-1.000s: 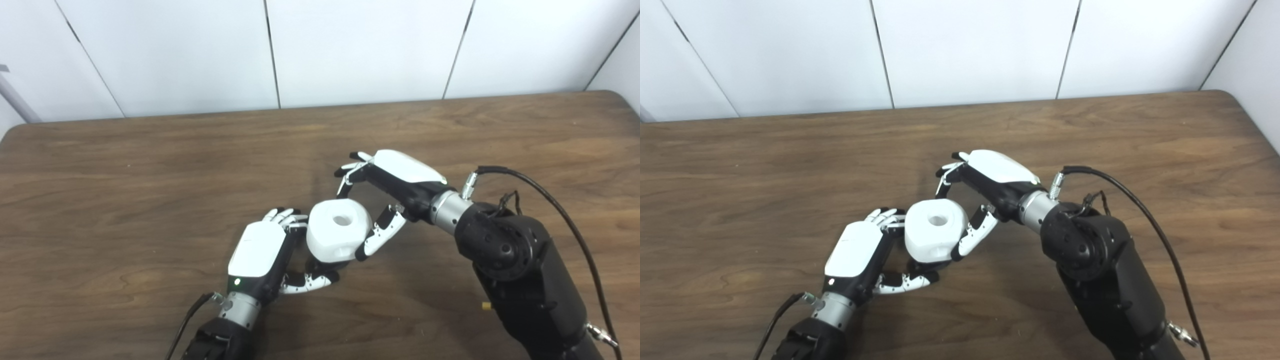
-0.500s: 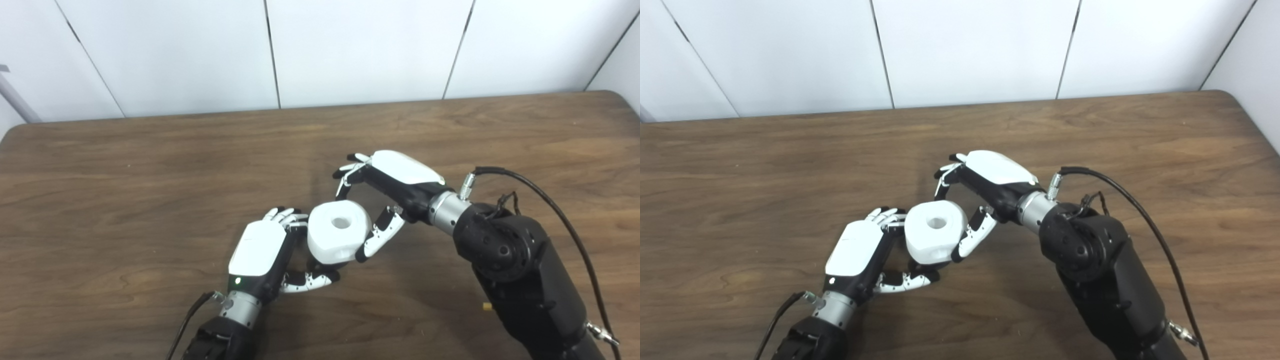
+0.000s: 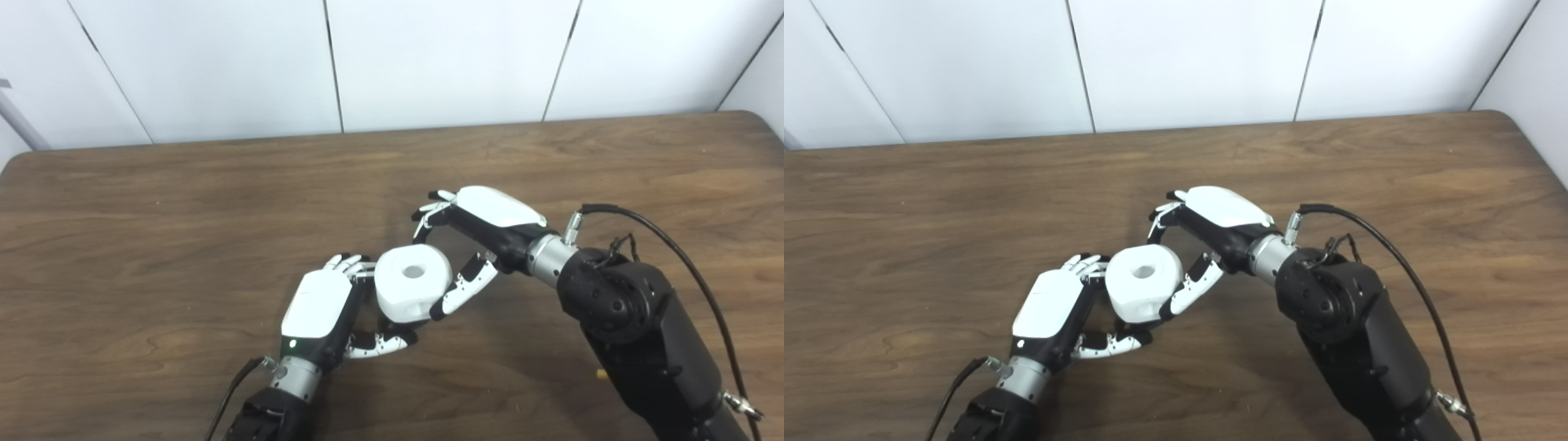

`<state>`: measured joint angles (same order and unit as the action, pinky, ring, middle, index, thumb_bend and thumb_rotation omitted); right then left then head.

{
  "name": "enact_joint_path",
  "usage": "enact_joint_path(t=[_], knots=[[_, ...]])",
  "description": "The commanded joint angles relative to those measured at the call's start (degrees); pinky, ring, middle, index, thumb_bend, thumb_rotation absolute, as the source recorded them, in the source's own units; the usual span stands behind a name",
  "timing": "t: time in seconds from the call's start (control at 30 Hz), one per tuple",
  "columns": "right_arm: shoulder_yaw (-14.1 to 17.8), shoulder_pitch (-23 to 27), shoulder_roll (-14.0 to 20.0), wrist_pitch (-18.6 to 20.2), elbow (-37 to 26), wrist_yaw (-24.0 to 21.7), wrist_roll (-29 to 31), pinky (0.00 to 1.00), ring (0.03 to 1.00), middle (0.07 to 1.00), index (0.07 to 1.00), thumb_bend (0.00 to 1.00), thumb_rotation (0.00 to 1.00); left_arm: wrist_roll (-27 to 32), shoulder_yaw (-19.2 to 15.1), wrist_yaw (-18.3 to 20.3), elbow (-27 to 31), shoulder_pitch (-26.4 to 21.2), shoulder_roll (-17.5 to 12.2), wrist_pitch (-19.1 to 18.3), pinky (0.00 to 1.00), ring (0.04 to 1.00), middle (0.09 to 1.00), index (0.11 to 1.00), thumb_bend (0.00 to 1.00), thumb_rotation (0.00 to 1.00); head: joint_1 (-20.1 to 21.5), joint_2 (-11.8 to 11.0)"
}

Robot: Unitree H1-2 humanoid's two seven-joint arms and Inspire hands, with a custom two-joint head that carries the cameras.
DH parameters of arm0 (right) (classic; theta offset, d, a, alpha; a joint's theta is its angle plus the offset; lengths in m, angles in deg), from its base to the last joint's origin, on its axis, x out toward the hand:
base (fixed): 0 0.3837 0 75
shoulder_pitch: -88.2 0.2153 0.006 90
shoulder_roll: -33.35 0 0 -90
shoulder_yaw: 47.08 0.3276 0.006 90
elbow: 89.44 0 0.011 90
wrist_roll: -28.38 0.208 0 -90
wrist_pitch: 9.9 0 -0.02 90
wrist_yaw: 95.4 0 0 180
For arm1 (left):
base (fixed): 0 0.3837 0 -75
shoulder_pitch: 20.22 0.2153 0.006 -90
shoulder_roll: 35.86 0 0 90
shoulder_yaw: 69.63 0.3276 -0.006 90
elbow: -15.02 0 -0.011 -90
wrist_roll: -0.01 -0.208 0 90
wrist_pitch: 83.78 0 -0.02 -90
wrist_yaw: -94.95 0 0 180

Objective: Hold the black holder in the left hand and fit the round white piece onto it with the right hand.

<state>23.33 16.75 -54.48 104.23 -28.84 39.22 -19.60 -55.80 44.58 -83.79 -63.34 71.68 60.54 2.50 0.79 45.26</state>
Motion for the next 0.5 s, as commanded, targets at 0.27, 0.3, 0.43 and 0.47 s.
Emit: enact_joint_path(t=[0.27,0.3,0.43,0.47], knots=[[-0.26,2.2,0.97,-0.82,-0.62,0.45,-1.3,1.0,1.0,0.954,0.771,1.0,0.37,-1.13,0.73,-0.11,-1.35,-0.83,0.26,0.08,0.92,0.86,0.766,0.488,0.52,0.04,0.08,0.13],[-0.25,2.22,1.02,-0.76,-0.59,0.36,-1.23,1.0,1.0,0.962,0.784,1.0,0.37,-1.04,0.75,-0.21,-1.45,-0.88,0.23,0.17,0.92,0.859,0.765,0.488,0.52,0.04,0.1,0.09],[-0.31,2.57,1.17,0.13,-0.71,-0.98,-1.37,1.0,1.0,0.995,0.836,1.0,0.39,-1.11,0.85,-0.17,-1.6,-1.05,0.13,0.12,0.92,0.859,0.765,0.489,0.52,0.04,0.27,0.07],[-0.26,2.63,1.17,0.23,-0.75,-1.24,-1.42,1.0,1.0,0.997,0.841,1.0,0.39,-1.16,0.88,-0.18,-1.64,-1.09,0.1,0.12,0.92,0.86,0.765,0.489,0.52,0.04,0.27,0.07]])
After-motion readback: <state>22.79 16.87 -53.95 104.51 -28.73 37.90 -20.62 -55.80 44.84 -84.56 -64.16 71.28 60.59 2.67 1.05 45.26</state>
